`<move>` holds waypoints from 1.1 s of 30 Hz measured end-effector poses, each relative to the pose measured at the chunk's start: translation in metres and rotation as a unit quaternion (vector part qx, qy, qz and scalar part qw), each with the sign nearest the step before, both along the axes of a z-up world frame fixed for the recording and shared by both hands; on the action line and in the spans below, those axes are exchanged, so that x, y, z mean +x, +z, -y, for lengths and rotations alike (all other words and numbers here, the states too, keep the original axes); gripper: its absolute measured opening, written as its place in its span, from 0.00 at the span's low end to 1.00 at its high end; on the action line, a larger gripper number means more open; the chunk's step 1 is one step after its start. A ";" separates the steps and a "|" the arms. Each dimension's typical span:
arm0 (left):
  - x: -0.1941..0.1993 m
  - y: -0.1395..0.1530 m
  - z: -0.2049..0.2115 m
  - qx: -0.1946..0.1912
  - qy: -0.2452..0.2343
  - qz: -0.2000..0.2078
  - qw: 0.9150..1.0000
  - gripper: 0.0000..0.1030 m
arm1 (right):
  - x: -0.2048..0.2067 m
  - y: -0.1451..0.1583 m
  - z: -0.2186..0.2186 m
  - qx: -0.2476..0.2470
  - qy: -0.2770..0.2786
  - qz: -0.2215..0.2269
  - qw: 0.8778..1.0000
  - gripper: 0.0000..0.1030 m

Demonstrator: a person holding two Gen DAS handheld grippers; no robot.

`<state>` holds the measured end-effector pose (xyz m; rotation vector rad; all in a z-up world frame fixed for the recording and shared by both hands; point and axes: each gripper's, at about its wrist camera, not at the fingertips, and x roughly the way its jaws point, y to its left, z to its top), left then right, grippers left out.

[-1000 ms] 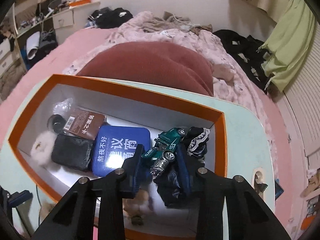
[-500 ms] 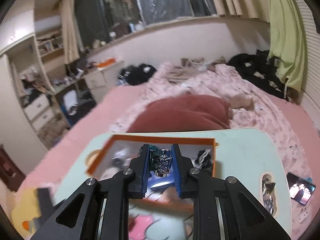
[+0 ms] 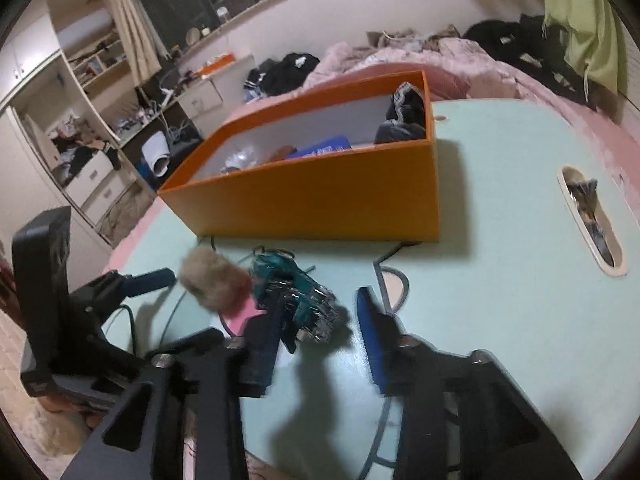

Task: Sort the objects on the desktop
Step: 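Carry the toy car out and set it beside the fur ball, opening the right gripper, then reach into the box and grasp the black lace cloth with the left gripper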

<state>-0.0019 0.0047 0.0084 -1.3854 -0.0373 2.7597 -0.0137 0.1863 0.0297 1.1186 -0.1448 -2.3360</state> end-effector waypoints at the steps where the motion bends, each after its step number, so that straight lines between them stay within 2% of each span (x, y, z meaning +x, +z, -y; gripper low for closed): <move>1: 0.000 0.000 0.000 0.000 0.000 0.000 1.000 1.00 | 0.005 0.001 -0.001 0.019 -0.005 -0.013 1.000 0.66; 2: 0.000 0.000 0.000 0.000 0.000 0.000 1.000 1.00 | 0.008 0.000 -0.001 0.031 -0.005 -0.018 0.999 0.81; 5: -0.001 0.000 0.001 0.000 0.001 0.000 1.000 1.00 | 0.027 -0.006 0.005 0.087 0.008 -0.049 0.995 0.85; 8: 0.000 0.000 0.001 0.000 0.002 0.000 1.000 1.00 | 0.039 -0.014 0.019 0.158 0.022 -0.078 0.984 0.89; 9: 0.000 0.000 0.001 0.000 0.002 0.000 1.000 1.00 | 0.039 -0.017 0.021 0.157 0.030 -0.075 0.984 0.94; 12: -0.001 0.000 0.001 0.000 0.003 0.000 1.000 1.00 | 0.036 -0.019 0.020 0.159 0.029 -0.071 0.984 0.99; 28: 0.002 0.003 0.010 0.000 0.010 0.001 1.000 1.00 | 0.035 -0.018 0.020 0.157 0.028 -0.072 0.985 1.00; 33: 0.017 0.027 0.020 0.027 0.022 -0.036 0.999 0.99 | 0.037 -0.016 0.020 0.156 0.026 -0.073 0.985 1.00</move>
